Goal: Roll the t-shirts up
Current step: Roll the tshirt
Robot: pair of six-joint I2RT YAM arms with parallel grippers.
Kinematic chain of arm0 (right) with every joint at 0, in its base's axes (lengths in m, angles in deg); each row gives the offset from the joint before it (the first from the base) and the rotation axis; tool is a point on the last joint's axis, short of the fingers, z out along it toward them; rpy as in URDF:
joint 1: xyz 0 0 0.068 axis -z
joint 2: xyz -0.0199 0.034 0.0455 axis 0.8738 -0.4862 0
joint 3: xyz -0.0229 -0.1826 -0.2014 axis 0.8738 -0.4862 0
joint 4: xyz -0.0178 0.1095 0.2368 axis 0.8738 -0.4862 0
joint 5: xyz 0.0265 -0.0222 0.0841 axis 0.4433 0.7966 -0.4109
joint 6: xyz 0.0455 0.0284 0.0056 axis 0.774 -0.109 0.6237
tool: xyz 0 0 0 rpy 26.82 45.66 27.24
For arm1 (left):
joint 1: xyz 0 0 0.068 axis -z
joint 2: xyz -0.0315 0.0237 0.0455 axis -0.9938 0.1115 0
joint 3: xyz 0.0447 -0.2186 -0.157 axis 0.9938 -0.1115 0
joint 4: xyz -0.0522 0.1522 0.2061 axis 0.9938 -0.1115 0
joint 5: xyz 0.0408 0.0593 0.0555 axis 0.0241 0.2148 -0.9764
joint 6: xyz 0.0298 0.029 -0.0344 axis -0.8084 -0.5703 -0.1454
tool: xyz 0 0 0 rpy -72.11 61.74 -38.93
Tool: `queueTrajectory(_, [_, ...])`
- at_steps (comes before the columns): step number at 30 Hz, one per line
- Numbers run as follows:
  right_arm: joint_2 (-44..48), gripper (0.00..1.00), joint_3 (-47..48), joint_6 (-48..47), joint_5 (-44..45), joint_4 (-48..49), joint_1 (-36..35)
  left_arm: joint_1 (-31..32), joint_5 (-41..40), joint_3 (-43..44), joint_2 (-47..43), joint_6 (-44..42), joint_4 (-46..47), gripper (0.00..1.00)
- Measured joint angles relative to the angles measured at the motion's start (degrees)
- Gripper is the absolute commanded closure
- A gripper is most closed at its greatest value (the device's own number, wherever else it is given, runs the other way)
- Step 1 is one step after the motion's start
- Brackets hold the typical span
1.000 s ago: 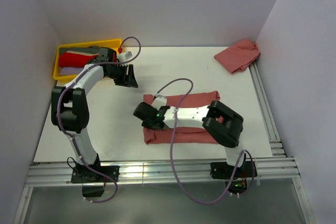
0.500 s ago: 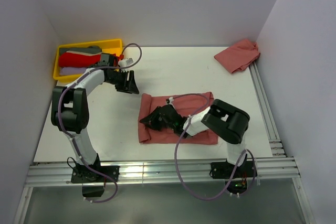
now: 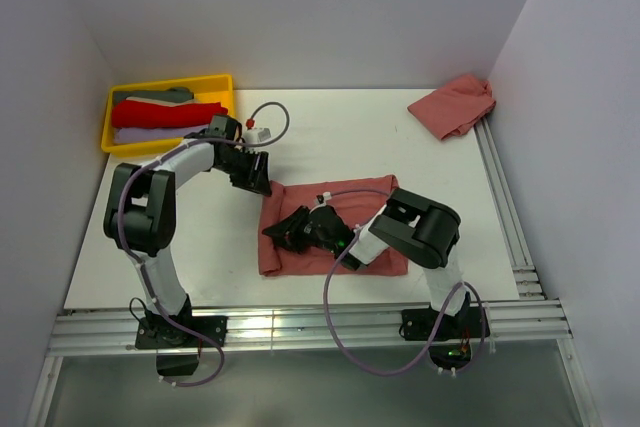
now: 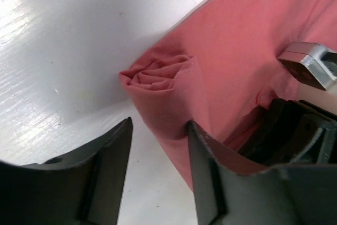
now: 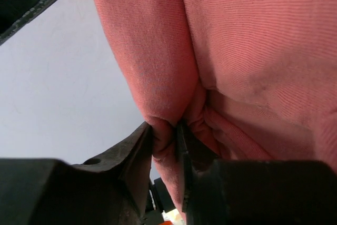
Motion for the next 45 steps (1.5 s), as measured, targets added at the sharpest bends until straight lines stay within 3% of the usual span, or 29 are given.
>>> queueTrajectory(6, [1.1,0.58,0.3,-0.6,0.8,-4.8,0.0,2.4,-5.2,0.1,0.1,-0.4,0.0,0.55])
queueTrajectory(16, [12.0,0.51,11.9,-9.1,12.8,-41.3,-2.3,5.5,-12.5,2.7,3.4,-0.8,-1.8,0.57])
queueTrajectory(26, [12.7,0.54,28.6,-15.5,26.1,-69.7,-8.0,6.4,-14.8,4.1,3.8,-1.0,-3.4,0.56])
queueTrajectory(35, [3.2,0.56,43.9,-21.6,28.2,-76.7,-9.2,6.6,-15.2,4.3,3.9,-1.2,-3.6,0.55])
queueTrajectory(45, [-1.8,0.53,46.0,-22.4,29.5,-82.8,-9.3,6.6,-15.4,4.4,3.9,-2.4,-3.6,0.42])
